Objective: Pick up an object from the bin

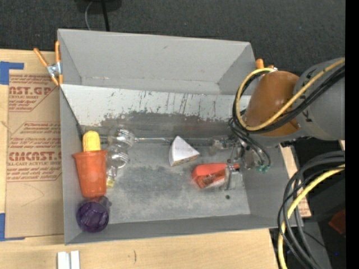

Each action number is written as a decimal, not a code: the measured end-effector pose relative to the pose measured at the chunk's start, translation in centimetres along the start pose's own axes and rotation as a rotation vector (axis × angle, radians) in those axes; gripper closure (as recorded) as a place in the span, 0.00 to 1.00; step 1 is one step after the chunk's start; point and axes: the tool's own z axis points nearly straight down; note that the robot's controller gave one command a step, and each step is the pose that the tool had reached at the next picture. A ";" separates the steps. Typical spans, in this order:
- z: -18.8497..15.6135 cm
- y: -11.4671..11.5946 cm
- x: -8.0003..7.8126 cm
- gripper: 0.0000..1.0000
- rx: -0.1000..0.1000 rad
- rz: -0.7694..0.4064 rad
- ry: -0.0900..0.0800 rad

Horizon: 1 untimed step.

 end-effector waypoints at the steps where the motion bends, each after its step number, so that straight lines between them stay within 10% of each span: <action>1: 3.1 0.5 -0.2 0.00 -0.002 -0.006 0.011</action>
Offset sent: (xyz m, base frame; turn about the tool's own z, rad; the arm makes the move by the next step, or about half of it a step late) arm 0.0046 -0.0033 -0.0308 0.0652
